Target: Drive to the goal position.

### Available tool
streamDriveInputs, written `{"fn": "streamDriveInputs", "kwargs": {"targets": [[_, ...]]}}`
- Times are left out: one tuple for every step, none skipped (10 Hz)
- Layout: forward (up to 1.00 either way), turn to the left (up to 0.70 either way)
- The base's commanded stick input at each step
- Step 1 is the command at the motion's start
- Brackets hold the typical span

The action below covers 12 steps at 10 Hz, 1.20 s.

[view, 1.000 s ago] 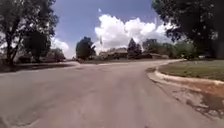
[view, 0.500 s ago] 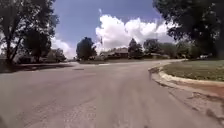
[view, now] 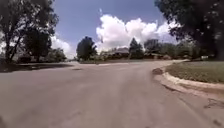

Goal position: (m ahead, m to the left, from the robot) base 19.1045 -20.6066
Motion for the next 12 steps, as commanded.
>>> {"fn": "streamDriveInputs", "kwargs": {"targets": [[0.7,-0.31],[0.7,-0.1],[0.7,0.0],[0.7,0.0],[0.7,0.0],[0.7,0.0],[0.7,0.0],[0.7,0.0],[0.7,0.0],[0.7,0.0],[0.7,0.0],[0.7,0.0]]}}
